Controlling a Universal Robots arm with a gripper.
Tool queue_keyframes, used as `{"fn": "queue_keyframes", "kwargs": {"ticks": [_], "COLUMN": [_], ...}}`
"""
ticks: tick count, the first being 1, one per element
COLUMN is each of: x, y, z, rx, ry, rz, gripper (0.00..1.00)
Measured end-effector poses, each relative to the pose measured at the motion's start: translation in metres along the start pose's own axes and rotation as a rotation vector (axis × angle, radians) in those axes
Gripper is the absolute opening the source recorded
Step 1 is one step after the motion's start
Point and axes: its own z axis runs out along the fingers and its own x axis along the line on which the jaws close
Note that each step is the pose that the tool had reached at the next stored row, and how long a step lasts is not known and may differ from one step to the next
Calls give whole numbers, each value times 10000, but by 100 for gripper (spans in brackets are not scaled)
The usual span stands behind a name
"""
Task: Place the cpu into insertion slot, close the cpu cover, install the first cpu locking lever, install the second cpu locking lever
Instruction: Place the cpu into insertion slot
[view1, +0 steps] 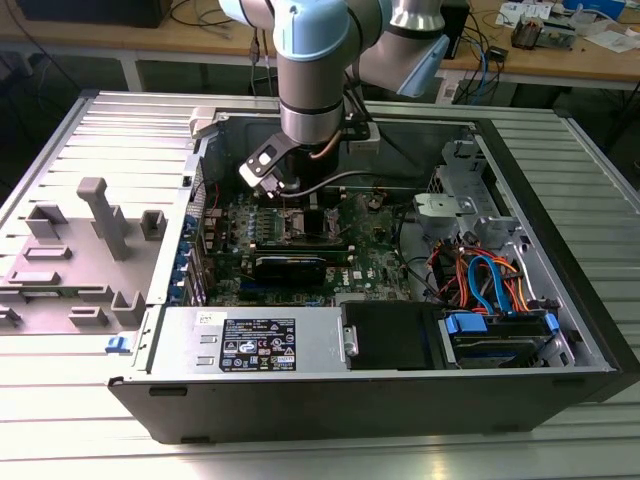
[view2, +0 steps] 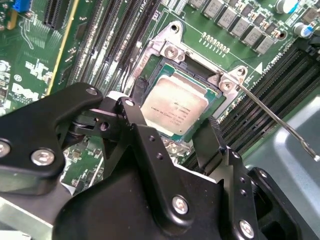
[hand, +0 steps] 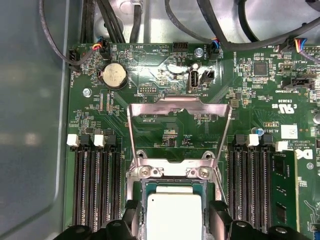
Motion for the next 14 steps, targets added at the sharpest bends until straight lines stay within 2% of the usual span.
{"fn": "queue_keyframes", "kwargs": {"ticks": [2, 4, 10, 13, 14], "x": [0, 0, 0, 1, 0], "y": [3, 8, 14, 15, 15], "z": [-42, -96, -206, -209, -210], "rx": [5, 41, 52, 54, 54], "ry": [0, 0, 1, 4, 2], "rz": [0, 1, 0, 0, 0], "gripper": [66, 66, 66, 65, 58]}}
